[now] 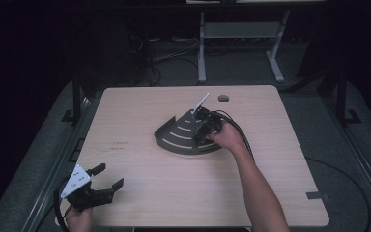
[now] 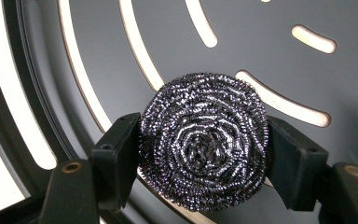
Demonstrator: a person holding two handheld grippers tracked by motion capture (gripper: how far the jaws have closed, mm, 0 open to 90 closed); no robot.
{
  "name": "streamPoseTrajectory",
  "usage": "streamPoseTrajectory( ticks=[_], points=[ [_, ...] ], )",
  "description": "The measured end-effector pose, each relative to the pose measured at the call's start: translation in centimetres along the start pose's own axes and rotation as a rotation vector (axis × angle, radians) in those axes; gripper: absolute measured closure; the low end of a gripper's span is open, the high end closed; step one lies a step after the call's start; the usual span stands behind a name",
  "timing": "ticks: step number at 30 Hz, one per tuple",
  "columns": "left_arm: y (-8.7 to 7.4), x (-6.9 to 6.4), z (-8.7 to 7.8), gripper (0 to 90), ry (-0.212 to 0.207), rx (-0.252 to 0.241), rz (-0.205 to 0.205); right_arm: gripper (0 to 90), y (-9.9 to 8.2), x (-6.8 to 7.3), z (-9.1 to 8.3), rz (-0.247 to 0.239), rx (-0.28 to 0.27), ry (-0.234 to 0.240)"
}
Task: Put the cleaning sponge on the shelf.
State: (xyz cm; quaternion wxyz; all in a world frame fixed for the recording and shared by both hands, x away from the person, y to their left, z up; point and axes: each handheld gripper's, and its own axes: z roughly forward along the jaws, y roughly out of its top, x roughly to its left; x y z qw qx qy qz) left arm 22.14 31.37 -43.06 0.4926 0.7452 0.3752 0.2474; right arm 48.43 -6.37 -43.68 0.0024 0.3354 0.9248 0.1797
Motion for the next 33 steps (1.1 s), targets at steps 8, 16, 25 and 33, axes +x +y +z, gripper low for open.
streamPoseTrajectory(
  ticks=[8,16,25,33],
  points=[
    [0.0,0.0,0.0,13.5,-0.001,0.003,0.003,29.4,0.0,0.1,0.1,0.001,0.004,0.004],
    [0.0,0.1,0.0,13.5,-0.001,0.000,-0.004,28.2,0.1,0.1,0.3,-0.002,0.009,0.004],
    [0.0,0.0,0.1,13.5,-0.001,0.001,-0.003,24.5,0.0,0.3,-0.2,-0.007,-0.002,0.008],
    [0.1,0.0,0.2,13.5,0.000,0.002,0.000,24.0,0.0,0.4,-0.9,-0.014,-0.023,0.008]
  ],
)
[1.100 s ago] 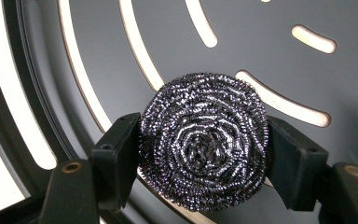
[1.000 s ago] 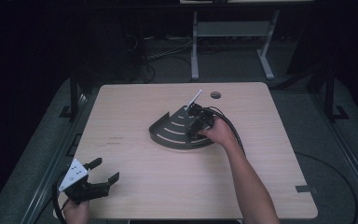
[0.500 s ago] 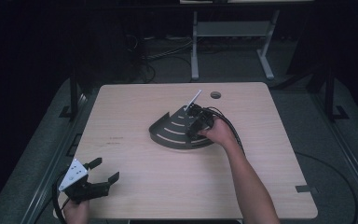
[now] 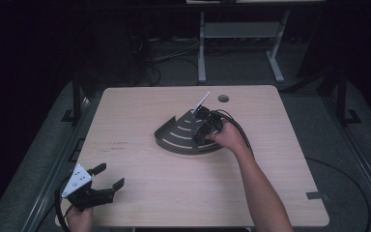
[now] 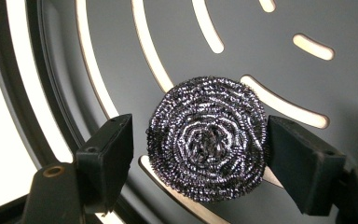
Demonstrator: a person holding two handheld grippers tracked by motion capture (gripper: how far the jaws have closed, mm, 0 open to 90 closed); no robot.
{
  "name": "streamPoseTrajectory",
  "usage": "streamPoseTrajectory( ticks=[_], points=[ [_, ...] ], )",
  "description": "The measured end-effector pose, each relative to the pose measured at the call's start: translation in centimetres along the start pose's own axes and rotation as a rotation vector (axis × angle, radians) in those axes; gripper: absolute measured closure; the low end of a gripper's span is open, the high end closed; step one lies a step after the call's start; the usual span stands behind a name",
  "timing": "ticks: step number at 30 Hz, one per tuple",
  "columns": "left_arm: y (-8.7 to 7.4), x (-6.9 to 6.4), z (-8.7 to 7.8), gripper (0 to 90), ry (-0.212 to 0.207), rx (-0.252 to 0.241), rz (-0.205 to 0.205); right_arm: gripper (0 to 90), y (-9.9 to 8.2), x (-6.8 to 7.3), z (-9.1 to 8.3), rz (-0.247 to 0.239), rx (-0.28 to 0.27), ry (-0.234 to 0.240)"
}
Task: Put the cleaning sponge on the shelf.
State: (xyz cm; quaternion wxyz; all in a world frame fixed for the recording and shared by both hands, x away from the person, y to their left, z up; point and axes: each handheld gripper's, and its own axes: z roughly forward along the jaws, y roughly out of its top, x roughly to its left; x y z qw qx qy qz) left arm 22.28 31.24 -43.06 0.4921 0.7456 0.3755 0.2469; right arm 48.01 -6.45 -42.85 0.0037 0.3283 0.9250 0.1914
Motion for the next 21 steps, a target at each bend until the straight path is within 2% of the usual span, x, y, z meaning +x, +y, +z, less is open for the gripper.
streamPoseTrajectory(
  ticks=[14,21],
  points=[
    [0.0,0.0,0.1,13.5,-0.004,0.000,-0.002,22.5,-0.4,0.1,-2.0,-0.002,-0.035,-0.006],
    [0.0,-0.1,0.1,13.5,-0.007,0.006,0.002,21.4,-0.8,0.3,-3.3,-0.021,-0.050,-0.021]
  ],
)
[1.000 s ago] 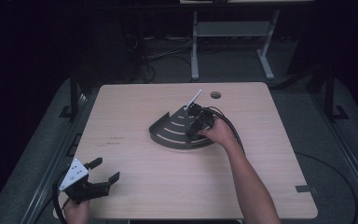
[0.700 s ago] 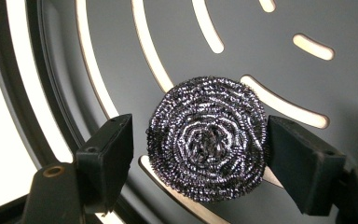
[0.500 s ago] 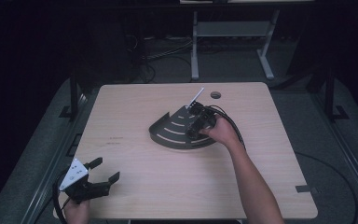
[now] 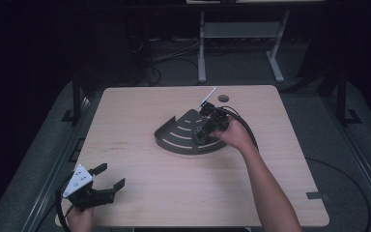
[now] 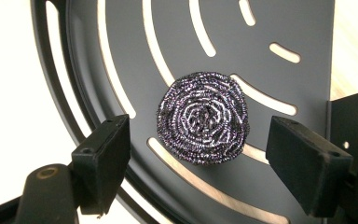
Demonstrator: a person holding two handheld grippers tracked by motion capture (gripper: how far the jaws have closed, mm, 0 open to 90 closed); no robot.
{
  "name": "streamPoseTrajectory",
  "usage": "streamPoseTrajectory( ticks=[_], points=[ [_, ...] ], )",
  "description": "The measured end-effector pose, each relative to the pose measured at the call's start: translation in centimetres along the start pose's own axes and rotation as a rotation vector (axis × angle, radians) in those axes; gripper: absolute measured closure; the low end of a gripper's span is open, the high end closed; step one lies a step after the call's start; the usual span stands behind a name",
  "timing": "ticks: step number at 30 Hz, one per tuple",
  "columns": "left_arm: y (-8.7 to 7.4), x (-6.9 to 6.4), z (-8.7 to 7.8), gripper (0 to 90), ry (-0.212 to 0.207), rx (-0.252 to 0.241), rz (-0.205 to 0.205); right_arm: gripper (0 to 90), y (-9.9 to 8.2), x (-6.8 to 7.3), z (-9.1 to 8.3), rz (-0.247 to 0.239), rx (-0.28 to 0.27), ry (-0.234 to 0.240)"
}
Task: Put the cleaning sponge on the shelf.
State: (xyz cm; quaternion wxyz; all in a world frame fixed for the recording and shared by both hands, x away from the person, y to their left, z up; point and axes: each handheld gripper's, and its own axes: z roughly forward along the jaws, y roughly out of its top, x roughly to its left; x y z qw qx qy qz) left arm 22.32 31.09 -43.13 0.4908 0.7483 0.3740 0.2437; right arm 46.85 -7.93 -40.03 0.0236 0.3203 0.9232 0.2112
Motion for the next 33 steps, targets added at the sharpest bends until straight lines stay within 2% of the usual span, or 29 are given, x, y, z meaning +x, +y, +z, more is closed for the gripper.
streamPoseTrajectory(
  ticks=[15,33],
  points=[
    [0.0,0.0,-0.1,13.5,0.003,-0.004,0.003,20.9,-0.4,0.8,-1.3,-0.026,-0.005,-0.002],
    [0.0,0.0,-0.1,13.5,0.002,-0.003,0.007,20.5,-2.0,1.2,-2.5,-0.026,-0.029,0.009]
  ],
)
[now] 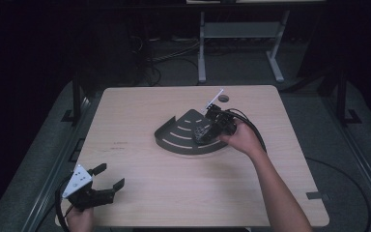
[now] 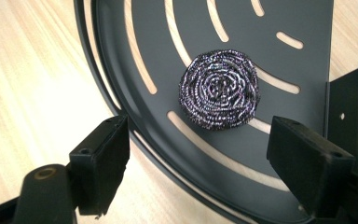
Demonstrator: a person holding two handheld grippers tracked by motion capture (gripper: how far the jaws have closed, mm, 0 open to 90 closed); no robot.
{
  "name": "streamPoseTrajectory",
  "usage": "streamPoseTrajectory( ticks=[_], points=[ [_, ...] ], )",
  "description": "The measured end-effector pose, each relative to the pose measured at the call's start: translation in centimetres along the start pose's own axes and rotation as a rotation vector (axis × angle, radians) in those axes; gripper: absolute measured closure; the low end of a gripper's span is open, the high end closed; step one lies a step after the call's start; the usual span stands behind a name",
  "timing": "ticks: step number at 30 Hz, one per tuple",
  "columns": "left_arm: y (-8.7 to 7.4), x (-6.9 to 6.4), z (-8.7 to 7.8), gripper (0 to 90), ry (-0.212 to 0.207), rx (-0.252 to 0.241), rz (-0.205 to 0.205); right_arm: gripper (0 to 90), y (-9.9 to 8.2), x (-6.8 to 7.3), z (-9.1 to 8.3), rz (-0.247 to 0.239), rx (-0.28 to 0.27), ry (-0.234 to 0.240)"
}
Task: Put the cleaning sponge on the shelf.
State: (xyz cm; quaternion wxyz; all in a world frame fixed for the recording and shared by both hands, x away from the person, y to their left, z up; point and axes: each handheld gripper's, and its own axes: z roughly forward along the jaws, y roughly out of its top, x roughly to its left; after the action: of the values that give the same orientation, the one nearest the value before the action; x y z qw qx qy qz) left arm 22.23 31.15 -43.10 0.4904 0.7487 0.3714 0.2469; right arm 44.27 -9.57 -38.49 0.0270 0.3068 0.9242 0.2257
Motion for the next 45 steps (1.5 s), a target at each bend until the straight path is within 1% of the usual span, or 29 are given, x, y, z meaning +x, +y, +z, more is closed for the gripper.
streamPoseTrajectory(
  ticks=[3,9,15,21,23,25,30,33,34,38,45],
  points=[
    [0.0,0.0,0.0,13.5,0.001,0.002,-0.002,20.5,-0.4,0.2,-0.5,0.000,-0.011,0.005],
    [0.0,-0.1,0.0,13.5,0.003,0.004,0.002,20.0,-1.0,0.4,-0.7,0.001,-0.002,0.012],
    [0.0,0.0,0.0,13.5,0.002,0.005,0.001,19.8,-1.5,0.8,-1.1,-0.006,-0.007,0.014],
    [0.0,-0.1,0.1,13.5,0.002,0.006,0.002,19.7,-2.2,1.0,-1.2,-0.011,-0.007,0.012],
    [0.0,-0.1,0.1,13.5,0.002,0.006,0.005,19.6,-2.6,1.1,-1.2,-0.008,0.003,0.013],
    [0.0,-0.1,0.1,13.5,0.003,0.008,0.007,19.6,-3.0,1.2,-1.3,-0.008,-0.004,0.013],
    [0.0,-0.2,0.1,13.5,0.002,0.007,0.007,19.5,-3.4,1.2,-1.4,-0.004,-0.006,0.016],
    [0.0,-0.2,0.1,13.5,0.002,0.008,0.008,19.3,-4.0,1.2,-1.5,0.000,-0.004,0.017],
    [0.0,-0.2,0.1,13.5,0.002,0.009,0.007,19.1,-4.1,1.2,-1.5,0.000,0.002,0.016],
    [0.0,-0.2,0.1,13.5,0.001,0.009,0.007,19.3,-4.5,1.4,-1.6,-0.001,-0.011,0.018],
    [0.0,-0.2,0.1,13.5,0.002,0.007,0.005,19.3,-5.1,1.6,-1.5,-0.002,-0.010,0.021]
  ],
)
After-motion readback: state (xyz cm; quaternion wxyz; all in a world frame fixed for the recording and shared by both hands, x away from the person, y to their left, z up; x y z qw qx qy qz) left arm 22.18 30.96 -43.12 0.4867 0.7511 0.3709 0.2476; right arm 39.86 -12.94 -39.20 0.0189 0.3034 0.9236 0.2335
